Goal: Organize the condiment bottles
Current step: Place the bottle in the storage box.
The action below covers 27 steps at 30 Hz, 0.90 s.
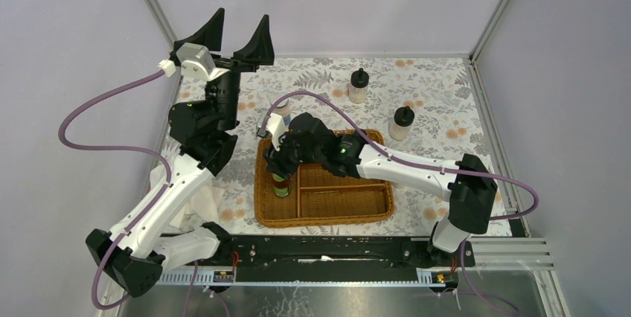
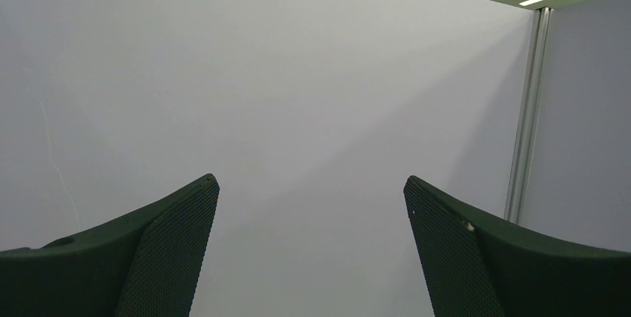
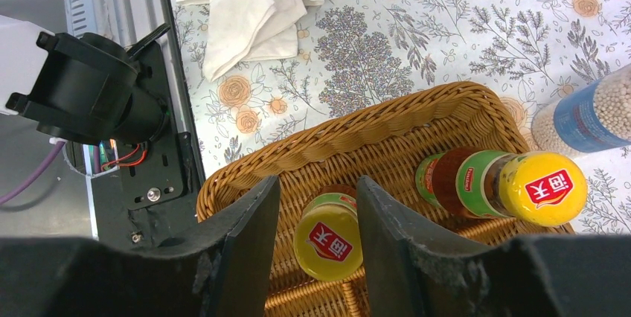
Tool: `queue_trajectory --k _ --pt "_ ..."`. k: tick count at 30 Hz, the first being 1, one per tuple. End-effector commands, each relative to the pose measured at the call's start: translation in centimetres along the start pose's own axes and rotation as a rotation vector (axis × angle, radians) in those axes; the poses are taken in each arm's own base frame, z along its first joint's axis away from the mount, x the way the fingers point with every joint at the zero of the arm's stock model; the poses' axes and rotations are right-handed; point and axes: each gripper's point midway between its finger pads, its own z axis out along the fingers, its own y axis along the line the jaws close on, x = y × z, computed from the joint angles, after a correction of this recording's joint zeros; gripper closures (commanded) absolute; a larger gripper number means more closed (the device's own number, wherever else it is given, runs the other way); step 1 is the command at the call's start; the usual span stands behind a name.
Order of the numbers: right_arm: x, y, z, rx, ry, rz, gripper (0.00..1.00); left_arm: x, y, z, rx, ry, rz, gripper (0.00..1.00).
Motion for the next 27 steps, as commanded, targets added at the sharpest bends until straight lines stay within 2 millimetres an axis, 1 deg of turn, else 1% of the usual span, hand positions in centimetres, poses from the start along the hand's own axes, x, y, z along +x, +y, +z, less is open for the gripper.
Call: queue_trajectory --k 1,9,18,27 --pt "-4.3 1.2 -1.8 -0.023 -0.109 -0.03 0.5 -1.6 0.6 0.4 -0.031 -0.034 -0.011 0.01" --pt "-6.0 1.4 -2.4 -0.019 -0.142 -0.05 0.49 -1.6 0.6 0.9 -0.037 -0.015 -0.001 0.01" --pt "-8.5 1.9 -3.3 -0.017 -0.19 -0.076 0.45 -1.2 0.7 1.7 -0.053 0.029 -0.007 0.01" --pt "-10.4 1.0 -4.8 0.047 -0.237 -0.1 0.42 1.5 0.9 3.4 -0.105 0.149 0.003 0.01"
